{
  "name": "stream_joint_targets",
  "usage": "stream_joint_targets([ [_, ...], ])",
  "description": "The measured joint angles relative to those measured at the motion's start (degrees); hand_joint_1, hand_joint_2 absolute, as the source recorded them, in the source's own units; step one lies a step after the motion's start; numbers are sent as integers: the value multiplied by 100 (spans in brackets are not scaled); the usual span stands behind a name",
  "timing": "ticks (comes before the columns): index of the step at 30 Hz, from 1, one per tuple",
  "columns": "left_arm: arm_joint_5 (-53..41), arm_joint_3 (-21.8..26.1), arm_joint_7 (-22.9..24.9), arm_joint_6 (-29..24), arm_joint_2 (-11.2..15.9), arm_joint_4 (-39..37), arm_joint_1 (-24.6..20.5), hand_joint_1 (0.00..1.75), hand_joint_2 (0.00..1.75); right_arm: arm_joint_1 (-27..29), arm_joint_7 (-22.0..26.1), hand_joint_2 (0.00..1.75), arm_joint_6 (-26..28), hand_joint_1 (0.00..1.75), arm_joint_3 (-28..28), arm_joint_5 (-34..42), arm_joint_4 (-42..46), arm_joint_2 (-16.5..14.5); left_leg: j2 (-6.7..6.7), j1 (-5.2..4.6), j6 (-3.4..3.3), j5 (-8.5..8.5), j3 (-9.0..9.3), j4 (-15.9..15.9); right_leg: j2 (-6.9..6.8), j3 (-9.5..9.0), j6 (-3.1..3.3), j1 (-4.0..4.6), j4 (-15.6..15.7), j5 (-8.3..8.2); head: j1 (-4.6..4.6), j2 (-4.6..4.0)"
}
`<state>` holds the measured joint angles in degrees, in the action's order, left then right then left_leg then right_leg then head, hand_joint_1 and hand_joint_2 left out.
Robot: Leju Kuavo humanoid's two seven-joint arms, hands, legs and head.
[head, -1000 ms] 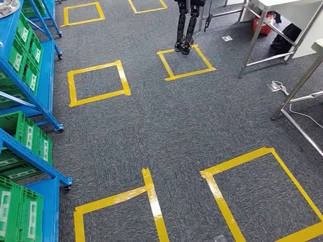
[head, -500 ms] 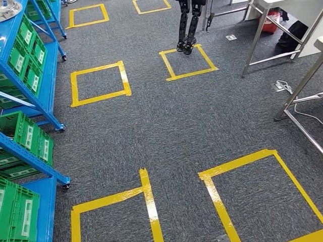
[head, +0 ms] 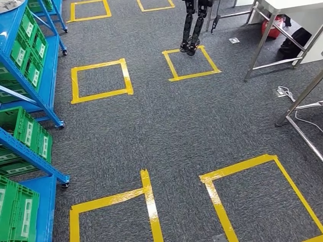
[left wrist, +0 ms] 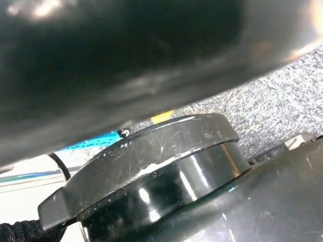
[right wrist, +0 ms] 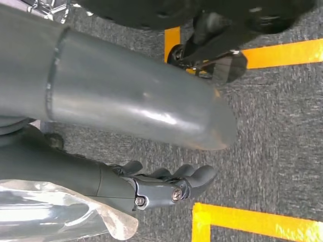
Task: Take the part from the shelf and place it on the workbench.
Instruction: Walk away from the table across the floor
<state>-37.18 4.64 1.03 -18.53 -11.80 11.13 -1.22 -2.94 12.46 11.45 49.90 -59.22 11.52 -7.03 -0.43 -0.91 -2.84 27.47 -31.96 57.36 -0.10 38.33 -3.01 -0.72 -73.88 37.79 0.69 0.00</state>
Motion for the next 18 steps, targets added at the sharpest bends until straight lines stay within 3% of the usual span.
stream_joint_targets([
  [1,0,1,0,1,-1,0,1,0,0,4,0,0,0,0,1,-2,0,3,-10,3,10,22,26,3,-1,11,-15,-7,94,-163,3,0],
  [3,0,1,0,2,-4,0,2,0,0,3,0,0,0,0,2,-8,1,16,-30,11,50,83,94,17,5,-249,-27,-24,781,-643,7,0],
  [5,0,2,-1,2,-5,0,-6,0,0,-5,0,0,-1,0,2,-13,1,26,-44,-4,108,145,123,64,29,-538,7,-27,1380,-873,11,0],
  [8,0,3,-2,2,-5,0,-11,0,0,-2,-3,0,0,0,3,-15,0,27,-53,-17,165,173,113,91,43,-627,111,-14,1512,-856,-8,1],
  [10,0,3,-2,2,-4,0,-10,0,0,5,-2,0,1,0,7,-15,0,27,-39,-5,217,287,60,247,28,-656,174,-30,1534,-854,-27,1],
  [12,0,3,-2,2,-4,0,-12,0,0,-2,-1,0,2,0,9,-14,1,27,-23,24,285,581,-201,822,6,-691,233,-39,1547,-836,-55,0],
  [14,0,3,-2,2,-4,0,-9,0,0,-5,0,0,1,0,9,-14,2,27,-22,59,324,843,-590,1570,-13,-721,258,-37,1546,-809,-64,0],
  [15,0,3,-2,2,-4,0,-5,0,0,-4,-1,0,2,0,9,-14,2,27,-21,75,333,840,-707,1753,-19,-740,262,-37,1546,-793,-63,0],
  [16,0,3,-2,2,-3,0,-1,0,0,-3,-1,0,1,0,9,-15,2,27,-20,89,336,722,-726,1723,-19,-764,259,-37,1546,-776,-64,0],
  [18,0,3,-2,2,-2,0,1,0,0,-2,-1,0,0,0,9,-21,1,27,-12,107,321,260,-487,1087,-16,-826,236,-42,1547,-732,-65,0],
])
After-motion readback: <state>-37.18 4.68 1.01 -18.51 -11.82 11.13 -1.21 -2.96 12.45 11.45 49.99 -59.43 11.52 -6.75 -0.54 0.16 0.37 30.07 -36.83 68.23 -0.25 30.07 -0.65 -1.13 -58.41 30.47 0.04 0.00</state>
